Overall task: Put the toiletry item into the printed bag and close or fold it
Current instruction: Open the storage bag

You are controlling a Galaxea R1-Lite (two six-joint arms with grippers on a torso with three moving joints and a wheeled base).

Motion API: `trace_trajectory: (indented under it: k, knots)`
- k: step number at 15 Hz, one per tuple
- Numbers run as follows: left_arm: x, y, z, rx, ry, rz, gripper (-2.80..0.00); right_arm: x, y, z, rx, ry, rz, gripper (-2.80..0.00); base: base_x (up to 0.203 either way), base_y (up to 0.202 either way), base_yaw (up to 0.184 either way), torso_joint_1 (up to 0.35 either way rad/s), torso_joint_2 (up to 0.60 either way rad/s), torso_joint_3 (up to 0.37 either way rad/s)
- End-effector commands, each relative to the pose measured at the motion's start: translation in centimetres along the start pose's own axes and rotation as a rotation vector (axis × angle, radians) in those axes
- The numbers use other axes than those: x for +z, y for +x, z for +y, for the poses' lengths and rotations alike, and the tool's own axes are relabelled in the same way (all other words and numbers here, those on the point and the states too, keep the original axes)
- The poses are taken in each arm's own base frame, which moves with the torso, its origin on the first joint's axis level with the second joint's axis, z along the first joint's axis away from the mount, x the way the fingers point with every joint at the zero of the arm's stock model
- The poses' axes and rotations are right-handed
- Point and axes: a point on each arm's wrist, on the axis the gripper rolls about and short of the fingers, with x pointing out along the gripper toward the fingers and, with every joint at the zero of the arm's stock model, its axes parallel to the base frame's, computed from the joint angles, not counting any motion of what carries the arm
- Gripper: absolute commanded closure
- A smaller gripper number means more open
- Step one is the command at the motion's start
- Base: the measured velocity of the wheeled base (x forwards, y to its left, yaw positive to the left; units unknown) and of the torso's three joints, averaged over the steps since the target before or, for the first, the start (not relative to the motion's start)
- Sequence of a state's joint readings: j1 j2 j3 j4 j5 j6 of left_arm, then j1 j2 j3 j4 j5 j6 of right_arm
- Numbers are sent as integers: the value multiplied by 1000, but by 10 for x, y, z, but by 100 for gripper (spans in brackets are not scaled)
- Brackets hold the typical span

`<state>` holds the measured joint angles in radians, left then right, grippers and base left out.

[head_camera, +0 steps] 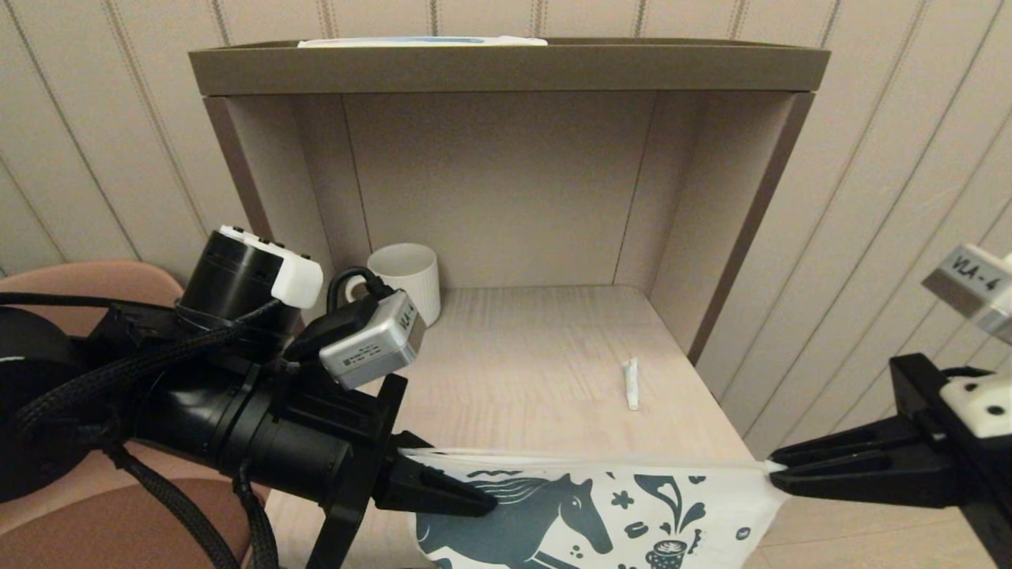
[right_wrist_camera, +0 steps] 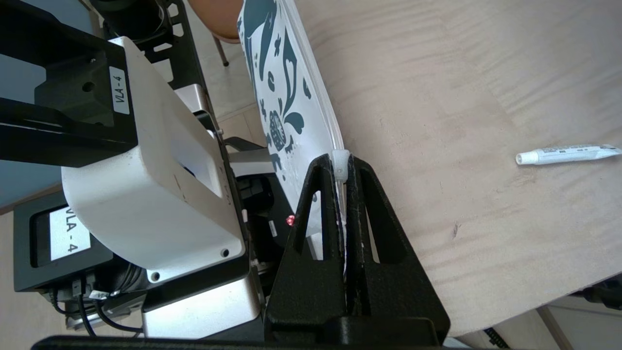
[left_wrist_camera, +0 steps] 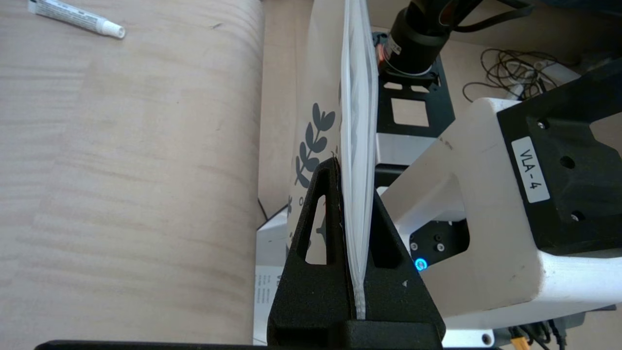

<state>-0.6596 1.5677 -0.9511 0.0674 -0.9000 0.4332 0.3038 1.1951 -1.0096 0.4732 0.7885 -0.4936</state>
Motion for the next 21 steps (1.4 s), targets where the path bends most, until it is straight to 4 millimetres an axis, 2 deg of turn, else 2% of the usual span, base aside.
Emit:
trace_trajectory:
  k: [1, 6, 17, 18, 21]
  knots:
    - [0, 0, 0, -4, 4, -3, 0, 1, -1, 0, 4, -5, -4, 0, 0, 0, 0, 0, 0, 0]
    - [1, 0, 0, -5, 3, -3, 0, 13, 6, -7, 37, -32, -44, 0, 0, 0, 0, 0, 0, 0]
    - [0, 0, 0, -6, 2, -3, 0, 11, 6, -7, 39, -27, -38, 0, 0, 0, 0, 0, 0, 0]
    - [0, 1, 0, -7, 3, -3, 0, 9, 7, -7, 37, -26, -36, -280, 0, 0, 0, 0, 0, 0]
    - [0, 0, 0, -6, 2, -3, 0, 11, 7, -8, 37, -32, -42, -280, 0, 0, 0, 0, 0, 0]
